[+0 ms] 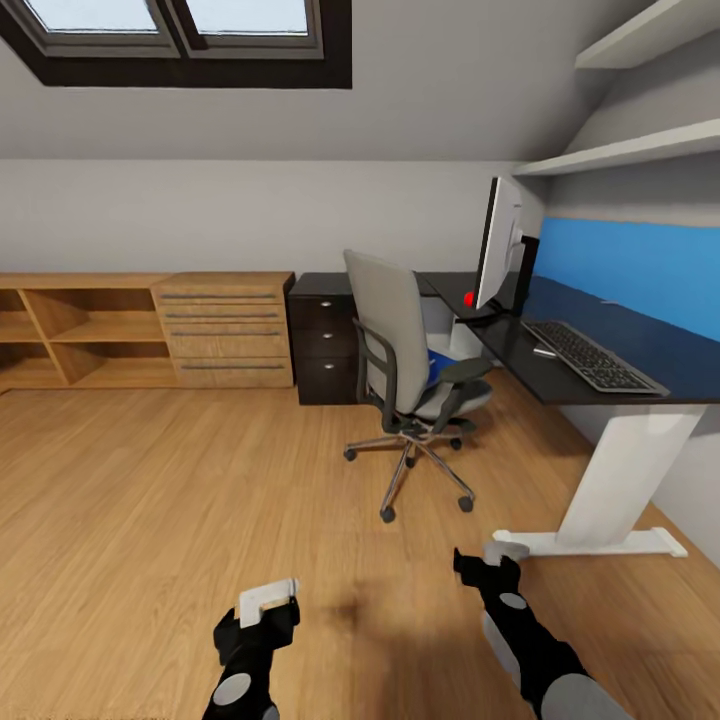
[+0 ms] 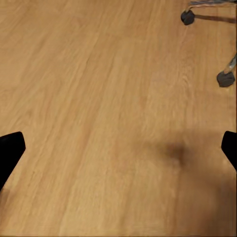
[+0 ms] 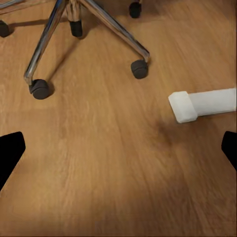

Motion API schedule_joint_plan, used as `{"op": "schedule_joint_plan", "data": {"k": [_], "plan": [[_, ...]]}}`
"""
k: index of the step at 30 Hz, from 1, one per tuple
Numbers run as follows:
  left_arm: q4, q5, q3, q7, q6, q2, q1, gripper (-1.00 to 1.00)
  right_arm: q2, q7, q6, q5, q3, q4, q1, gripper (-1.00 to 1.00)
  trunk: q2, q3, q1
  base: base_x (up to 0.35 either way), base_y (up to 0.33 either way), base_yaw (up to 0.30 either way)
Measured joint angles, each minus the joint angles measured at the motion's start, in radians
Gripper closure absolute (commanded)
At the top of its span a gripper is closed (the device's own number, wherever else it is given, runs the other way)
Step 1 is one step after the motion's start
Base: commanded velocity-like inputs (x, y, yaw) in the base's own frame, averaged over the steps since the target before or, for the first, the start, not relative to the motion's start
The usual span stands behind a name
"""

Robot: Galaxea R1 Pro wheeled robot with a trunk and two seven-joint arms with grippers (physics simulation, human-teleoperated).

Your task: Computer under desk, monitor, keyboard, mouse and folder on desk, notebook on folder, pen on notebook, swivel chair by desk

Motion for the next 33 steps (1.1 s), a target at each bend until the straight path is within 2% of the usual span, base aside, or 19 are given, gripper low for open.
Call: {"op": "schedule_joint_plan", "data": {"k": [1, 3, 5, 8, 16, 17, 22, 26, 27, 28, 31, 32, 33], "plan": [[-0.002, 0.001, 0.000, 0.000, 0.001, 0.000, 0.000, -1.00, 0.000, 0.000, 0.000, -0.001, 0.000, 0.002, -0.003, -1.00, -0.007, -0.003, 0.004, 0.000, 0.000, 0.000], [-0.074, 0.040, -0.020, 0.000, 0.044, 0.001, 0.001, -1.00, -0.006, -0.006, 0.008, -0.011, -0.003, 0.117, -0.131, -1.00, -0.021, -0.009, 0.011, 0.000, 0.000, 0.000], [-0.096, 0.063, -0.031, 0.000, 0.060, 0.006, 0.001, -1.00, -0.018, -0.006, 0.007, -0.031, -0.013, 0.168, -0.184, -1.00, -0.035, -0.016, 0.019, 0.000, 0.000, 0.000], [-0.083, 0.077, -0.046, 0.000, 0.067, 0.019, 0.004, -1.00, -0.027, -0.005, 0.000, -0.058, -0.026, 0.202, -0.217, -1.00, -0.056, -0.025, 0.031, 0.000, 0.000, 0.000], [-0.066, 0.088, -0.064, 0.000, 0.071, 0.039, 0.007, -1.00, -0.032, -0.007, -0.004, -0.079, -0.033, 0.223, -0.236, -1.00, -0.112, -0.050, 0.061, 0.000, 0.000, 0.000], [-0.065, 0.089, -0.079, 0.000, 0.071, 0.040, 0.007, -1.00, -0.032, -0.007, -0.005, -0.081, -0.034, 0.224, -0.237, -1.00, -0.119, -0.054, 0.065, 0.000, 0.000, 0.000], [-0.064, 0.089, -0.109, 0.001, 0.070, 0.042, 0.007, -1.00, -0.031, -0.007, -0.005, -0.084, -0.034, 0.229, -0.237, -1.00, -0.154, -0.069, 0.084, 0.000, 0.000, 0.000], [-0.075, 0.089, -0.121, 0.001, 0.071, 0.041, 0.007, -1.00, -0.032, -0.005, -0.005, -0.084, -0.032, 0.229, -0.238, -1.00, -0.155, -0.085, 0.086, 0.000, 0.000, 0.000], [-0.096, 0.089, -0.125, 0.001, 0.075, 0.039, 0.007, -1.00, -0.032, -0.005, -0.004, -0.083, -0.031, 0.231, -0.238, -1.00, -0.155, -0.089, 0.087, 0.000, 0.000, 0.000], [-0.145, 0.089, -0.133, 0.000, 0.097, 0.026, 0.008, -1.00, -0.031, -0.007, -0.003, -0.083, -0.030, 0.227, -0.238, -1.00, -0.156, -0.092, 0.087, 0.000, 0.000, 0.000], [-0.163, 0.089, -0.136, 0.000, 0.147, -0.003, 0.008, -1.00, -0.032, -0.009, 0.001, -0.083, -0.030, 0.217, -0.240, -1.00, -0.156, -0.104, 0.089, 0.000, 0.000, 0.000], [-0.169, 0.088, -0.138, -0.002, 0.189, -0.011, 0.008, -1.00, -0.033, -0.010, 0.005, -0.082, -0.030, 0.209, -0.242, -1.00, -0.157, -0.108, 0.089, 0.000, 0.000, 0.000], [-0.171, 0.088, -0.138, -0.001, 0.210, -0.011, 0.008, -1.00, -0.034, -0.011, 0.008, -0.082, -0.030, 0.207, -0.244, -1.00, -0.157, -0.112, 0.089, 0.000, 0.000, 0.000]]}}
